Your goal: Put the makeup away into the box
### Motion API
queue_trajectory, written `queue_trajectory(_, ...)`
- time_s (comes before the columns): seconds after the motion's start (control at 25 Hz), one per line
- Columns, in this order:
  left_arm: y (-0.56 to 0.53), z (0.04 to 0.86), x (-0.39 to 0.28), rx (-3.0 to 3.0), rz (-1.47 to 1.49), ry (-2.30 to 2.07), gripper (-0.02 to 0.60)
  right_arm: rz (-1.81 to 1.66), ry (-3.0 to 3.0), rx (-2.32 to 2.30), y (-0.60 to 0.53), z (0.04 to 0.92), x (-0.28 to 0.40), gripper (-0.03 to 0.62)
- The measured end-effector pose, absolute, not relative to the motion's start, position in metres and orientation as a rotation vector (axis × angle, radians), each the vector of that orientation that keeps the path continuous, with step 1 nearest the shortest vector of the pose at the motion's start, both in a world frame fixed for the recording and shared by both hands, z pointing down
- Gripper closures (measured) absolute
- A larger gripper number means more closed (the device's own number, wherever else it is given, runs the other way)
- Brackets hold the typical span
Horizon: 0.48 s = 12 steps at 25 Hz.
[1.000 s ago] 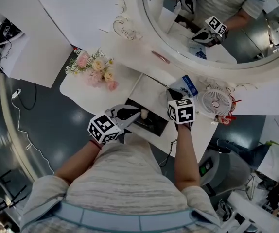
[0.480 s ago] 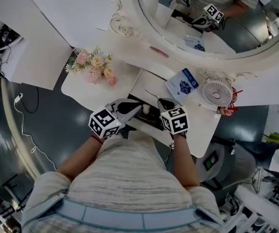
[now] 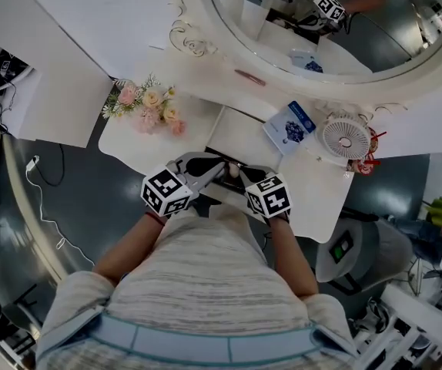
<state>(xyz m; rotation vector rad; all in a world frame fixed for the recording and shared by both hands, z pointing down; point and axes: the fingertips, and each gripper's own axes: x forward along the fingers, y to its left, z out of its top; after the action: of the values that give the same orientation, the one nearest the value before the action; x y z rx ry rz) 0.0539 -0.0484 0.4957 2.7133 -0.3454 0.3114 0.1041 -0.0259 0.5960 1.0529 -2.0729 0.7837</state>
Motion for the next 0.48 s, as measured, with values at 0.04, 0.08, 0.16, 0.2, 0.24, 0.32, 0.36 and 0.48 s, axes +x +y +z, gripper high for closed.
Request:
queue_trajectory(0.04, -0.049, 0.495, 0.054, 2.714, 0.311, -0.345, 0.568, 0.783, -2.073, 1.045, -0.026, 0.598, 0.102, 0.585)
queue_trajectory(0.08, -0.049, 0.495, 0.053, 2.714, 0.311, -0.345, 0.568, 0.781, -2.072, 1.037, -0.025, 0.599, 0.1, 0.585)
queue_trajectory(0.16, -0.05, 0.496, 0.052, 2.715, 0.31, -0.347, 0.568, 0.785, -2.07, 1.028, -0.025, 0.602, 0.097, 0.585)
queue_trajectory(0.2, -0.051, 0.495, 0.051, 2.715, 0.309, -0.348, 0.568, 0.789, -2.068, 1.027, -0.025, 0.603, 0.096, 0.585)
queue_trajectory(0.24, -0.051, 0.496, 0.05, 2.714, 0.309, -0.349, 0.568, 0.795, -2.067, 1.027, -0.026, 0.604, 0.095, 0.585)
queue_trajectory(0.32, -0.051, 0.496, 0.049, 2.712, 0.309, -0.352, 0.568, 0.806, -2.068, 1.025, -0.026, 0.606, 0.094, 0.585)
queue_trajectory(0.36, -0.051, 0.496, 0.048, 2.711, 0.31, -0.353, 0.568, 0.807, -2.072, 1.019, -0.026, 0.607, 0.092, 0.585)
queue_trajectory(0.48, -0.051, 0.496, 0.047, 2.709, 0.31, -0.358, 0.568, 0.805, -2.096, 0.989, -0.026, 0.61, 0.086, 0.577)
